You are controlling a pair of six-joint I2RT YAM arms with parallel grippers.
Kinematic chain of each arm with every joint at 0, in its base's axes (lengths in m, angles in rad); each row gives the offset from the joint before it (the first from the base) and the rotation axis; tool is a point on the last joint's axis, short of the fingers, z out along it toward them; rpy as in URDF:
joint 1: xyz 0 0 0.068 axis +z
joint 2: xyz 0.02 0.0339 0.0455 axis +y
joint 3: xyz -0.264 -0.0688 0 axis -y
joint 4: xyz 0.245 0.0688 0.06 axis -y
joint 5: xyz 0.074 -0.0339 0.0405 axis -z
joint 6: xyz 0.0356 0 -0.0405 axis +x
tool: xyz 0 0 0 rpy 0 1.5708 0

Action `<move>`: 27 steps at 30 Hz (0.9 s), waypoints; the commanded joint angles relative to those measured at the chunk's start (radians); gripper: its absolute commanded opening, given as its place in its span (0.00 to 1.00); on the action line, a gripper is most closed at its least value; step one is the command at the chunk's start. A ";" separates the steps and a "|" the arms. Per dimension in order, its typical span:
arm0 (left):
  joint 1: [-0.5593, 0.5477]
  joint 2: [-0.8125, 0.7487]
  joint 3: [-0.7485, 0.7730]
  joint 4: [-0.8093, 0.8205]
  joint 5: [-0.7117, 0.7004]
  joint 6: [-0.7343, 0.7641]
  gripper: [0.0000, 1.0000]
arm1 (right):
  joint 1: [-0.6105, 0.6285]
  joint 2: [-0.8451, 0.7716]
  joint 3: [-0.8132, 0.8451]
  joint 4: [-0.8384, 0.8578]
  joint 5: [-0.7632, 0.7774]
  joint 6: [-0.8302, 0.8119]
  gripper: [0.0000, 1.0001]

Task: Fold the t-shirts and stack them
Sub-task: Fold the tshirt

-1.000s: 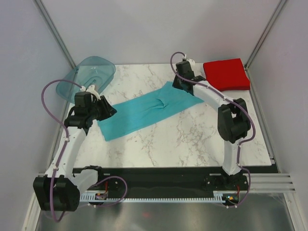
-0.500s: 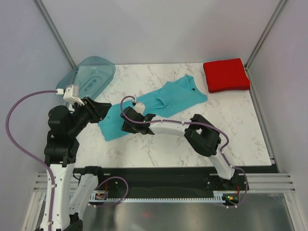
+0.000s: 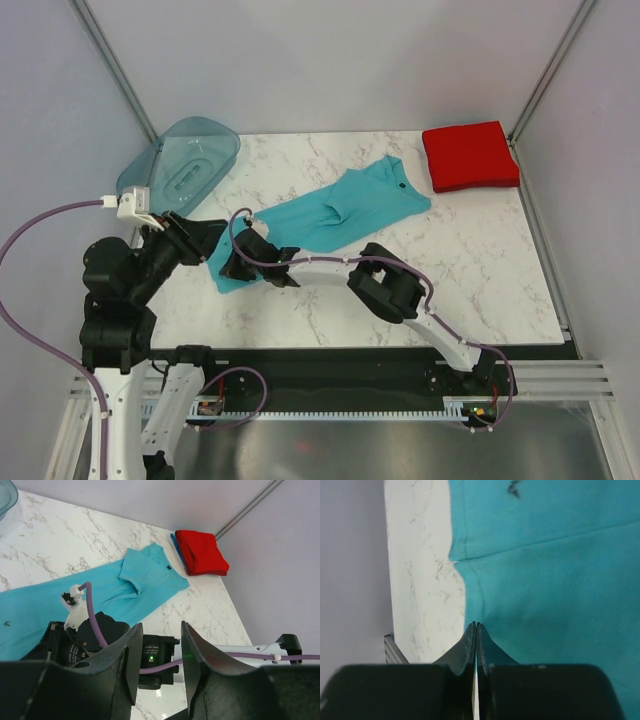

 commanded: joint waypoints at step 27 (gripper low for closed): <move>0.004 0.087 0.024 -0.018 -0.076 0.035 0.45 | 0.039 -0.030 0.016 0.100 -0.188 -0.135 0.04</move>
